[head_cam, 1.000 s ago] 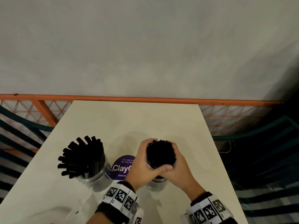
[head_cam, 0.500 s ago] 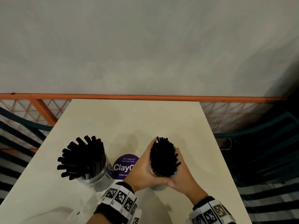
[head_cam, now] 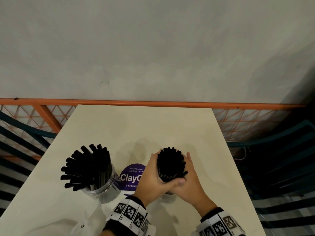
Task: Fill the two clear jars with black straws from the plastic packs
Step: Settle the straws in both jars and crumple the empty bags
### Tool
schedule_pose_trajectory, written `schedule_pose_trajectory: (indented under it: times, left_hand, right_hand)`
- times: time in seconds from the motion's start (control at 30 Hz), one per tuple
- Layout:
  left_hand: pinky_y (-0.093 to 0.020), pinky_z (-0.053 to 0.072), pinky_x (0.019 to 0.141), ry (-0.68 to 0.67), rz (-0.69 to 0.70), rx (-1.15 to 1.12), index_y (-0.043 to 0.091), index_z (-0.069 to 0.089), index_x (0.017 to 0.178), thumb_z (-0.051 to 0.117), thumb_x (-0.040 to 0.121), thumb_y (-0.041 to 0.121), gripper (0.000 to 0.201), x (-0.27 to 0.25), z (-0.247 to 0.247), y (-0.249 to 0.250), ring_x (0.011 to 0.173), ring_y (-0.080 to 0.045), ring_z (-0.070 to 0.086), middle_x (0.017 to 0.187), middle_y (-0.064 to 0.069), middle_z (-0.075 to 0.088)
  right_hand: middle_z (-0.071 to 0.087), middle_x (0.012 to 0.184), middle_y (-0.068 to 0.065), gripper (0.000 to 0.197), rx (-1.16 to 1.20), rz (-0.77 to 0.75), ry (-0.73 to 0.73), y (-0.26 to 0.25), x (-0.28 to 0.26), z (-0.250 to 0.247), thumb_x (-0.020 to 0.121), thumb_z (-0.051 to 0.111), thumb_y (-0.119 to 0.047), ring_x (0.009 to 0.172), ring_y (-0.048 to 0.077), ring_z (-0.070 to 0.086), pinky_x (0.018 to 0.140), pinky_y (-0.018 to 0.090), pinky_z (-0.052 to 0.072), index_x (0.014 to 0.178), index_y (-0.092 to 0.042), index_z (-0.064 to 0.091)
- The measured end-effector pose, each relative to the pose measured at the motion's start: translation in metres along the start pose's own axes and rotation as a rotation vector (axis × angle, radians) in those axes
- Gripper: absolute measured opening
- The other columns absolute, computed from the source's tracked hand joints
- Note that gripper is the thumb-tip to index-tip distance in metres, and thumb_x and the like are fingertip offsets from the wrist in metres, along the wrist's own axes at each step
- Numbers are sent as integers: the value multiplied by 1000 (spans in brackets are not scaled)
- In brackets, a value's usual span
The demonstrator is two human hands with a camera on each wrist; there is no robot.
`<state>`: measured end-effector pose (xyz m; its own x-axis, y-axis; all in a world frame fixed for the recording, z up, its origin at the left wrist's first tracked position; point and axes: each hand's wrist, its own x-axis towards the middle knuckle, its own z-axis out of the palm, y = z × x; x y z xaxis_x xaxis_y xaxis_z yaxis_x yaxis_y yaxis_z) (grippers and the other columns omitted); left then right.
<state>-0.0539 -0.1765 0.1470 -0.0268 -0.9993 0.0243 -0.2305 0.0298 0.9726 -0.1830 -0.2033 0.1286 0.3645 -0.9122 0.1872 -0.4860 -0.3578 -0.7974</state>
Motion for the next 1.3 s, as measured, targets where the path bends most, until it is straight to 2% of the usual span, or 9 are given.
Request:
schedule_pose_trajectory:
  times: [0.1, 0.3, 0.43, 0.63, 0.8, 0.93, 1.07, 1.23, 1.3]
  left_hand:
    - [-43, 37, 108, -44, -65, 47, 32, 35, 129, 79, 49, 63, 97, -1, 0, -9, 131, -17, 40, 129, 8, 53]
    - [-8, 33, 99, -189, 20, -3, 45, 5, 136, 90, 43, 30, 127, -1, -21, 6, 124, 4, 43, 133, 15, 41]
    - [-19, 35, 105, -199, 67, 51, 45, 1, 139, 88, 46, 37, 128, 2, -21, 12, 124, -1, 44, 134, 13, 39]
    - [-11, 38, 95, 3, 185, 46, 36, 39, 124, 82, 58, 33, 80, -4, -1, 21, 119, -3, 47, 123, 12, 50]
    - [-3, 34, 92, 15, 176, 86, 41, 36, 121, 85, 58, 29, 81, -8, -1, 15, 119, 6, 43, 124, 17, 48]
    - [1, 33, 90, -6, 105, 61, 45, 28, 126, 87, 55, 28, 94, -10, 0, 10, 118, 15, 39, 125, 22, 45]
    - [1, 32, 92, 1, 103, 56, 46, 31, 123, 84, 56, 35, 87, -11, 3, 8, 120, 15, 38, 127, 25, 44]
    - [-2, 35, 91, 8, 91, 9, 42, 37, 118, 81, 56, 37, 76, -11, 3, 6, 118, 10, 43, 123, 22, 49]
    - [-2, 36, 91, 4, 96, 3, 40, 37, 117, 83, 57, 33, 77, -12, 3, 6, 117, 10, 44, 121, 21, 50]
  right_hand:
    - [29, 132, -41, 73, -28, -15, -14, -4, -3, -2, 65, 61, -63, 141, -1, 15, 118, 28, -12, 123, -68, 17]
    - [20, 149, -23, 117, 278, 29, -43, -10, -14, -18, 55, 82, -50, 142, 9, 20, 117, 54, 16, 139, -49, 0]
    - [26, 148, -11, 115, 294, 43, -83, -21, -14, -17, 62, 80, -48, 136, 3, 30, 114, 34, 31, 141, -46, -4]
    - [44, 128, -23, 82, 326, 71, 78, -24, -9, -12, 62, 74, -40, 118, -5, 46, 96, 9, 41, 126, -55, 25]
    - [46, 115, -38, 79, 288, 22, 118, -21, -15, -10, 59, 78, -30, 113, -7, 49, 92, 10, 44, 112, -67, 33]
    - [45, 114, -46, 76, 270, 31, 93, -25, -17, -8, 60, 74, -33, 117, -9, 46, 107, 26, 35, 107, -74, 31]
    - [46, 112, -48, 72, 327, 64, 123, -29, -17, -8, 54, 72, -39, 109, -16, 49, 86, 1, 41, 102, -76, 34]
    - [26, 116, -61, 83, 214, 81, 84, -25, -19, -6, 57, 68, -46, 135, 6, 35, 112, 36, 34, 105, -84, 12]
    - [28, 115, -61, 88, 178, 67, 82, -26, -18, -7, 59, 70, -41, 126, -14, 35, 114, 44, 27, 104, -85, 9]
